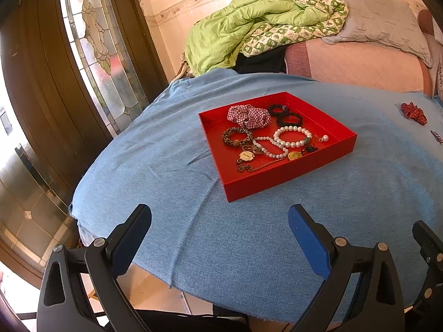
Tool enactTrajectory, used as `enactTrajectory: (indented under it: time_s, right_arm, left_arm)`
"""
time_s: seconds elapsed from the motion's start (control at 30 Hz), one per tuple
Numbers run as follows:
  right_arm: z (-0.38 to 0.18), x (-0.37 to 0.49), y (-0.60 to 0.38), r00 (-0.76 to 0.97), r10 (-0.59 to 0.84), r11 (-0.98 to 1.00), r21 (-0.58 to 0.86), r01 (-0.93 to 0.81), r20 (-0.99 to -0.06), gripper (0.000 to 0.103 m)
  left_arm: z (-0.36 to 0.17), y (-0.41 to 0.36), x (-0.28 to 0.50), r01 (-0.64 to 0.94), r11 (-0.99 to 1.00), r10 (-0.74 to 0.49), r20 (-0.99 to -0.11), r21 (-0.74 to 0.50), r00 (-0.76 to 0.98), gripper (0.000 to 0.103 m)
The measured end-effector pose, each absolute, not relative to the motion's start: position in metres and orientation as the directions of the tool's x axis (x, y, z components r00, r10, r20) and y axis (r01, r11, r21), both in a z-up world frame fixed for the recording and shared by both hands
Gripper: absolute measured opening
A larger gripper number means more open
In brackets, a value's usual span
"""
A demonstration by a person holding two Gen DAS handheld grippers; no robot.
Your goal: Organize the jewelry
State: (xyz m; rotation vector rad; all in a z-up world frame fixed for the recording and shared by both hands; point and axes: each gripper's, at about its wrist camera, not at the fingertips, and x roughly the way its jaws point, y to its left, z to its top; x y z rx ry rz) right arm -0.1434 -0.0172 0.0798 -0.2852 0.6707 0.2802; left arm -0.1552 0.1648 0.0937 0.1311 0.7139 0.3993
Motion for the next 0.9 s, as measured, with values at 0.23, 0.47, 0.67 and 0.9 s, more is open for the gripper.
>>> enactTrajectory:
  time_s: [0.23,0.47,0.67,0.9]
  right_arm:
    - [0.0794,-0.1432,-0.0191,0.749,0.160,0.925,-0.168,-0.342,-0.643,0.096]
    - [0.0794,-0.1425,-0.0191,0.749,0.161,0.925,-0.167,-0.342,-0.643,0.096]
    - [0.0777,-0.1435,-0.0219,0.748,0.156,0.926,-0.168,-0.338,-0.645,0.096]
    - [0.0778,-0.1433,-0.0219,0.747,0.157,0.926,-0.167,-0.338,-0.646,0.096]
  left_arm:
    - [0.0933,0.1632,-0.1549,-0.311,0.917,0.399,-0.611,0.251,0.684,0.099]
    - [0.0938,0.1641,-0.1554,-0.310,0.917,0.400,-0.611,0.253,0.684,0.099]
    - [0.0943,0.1649,-0.1552,-0.309,0.917,0.399,-0.610,0.252,0.685,0.099]
    - [0.0944,0.1650,-0.1551,-0.311,0.916,0.401,-0.609,0.254,0.684,0.099]
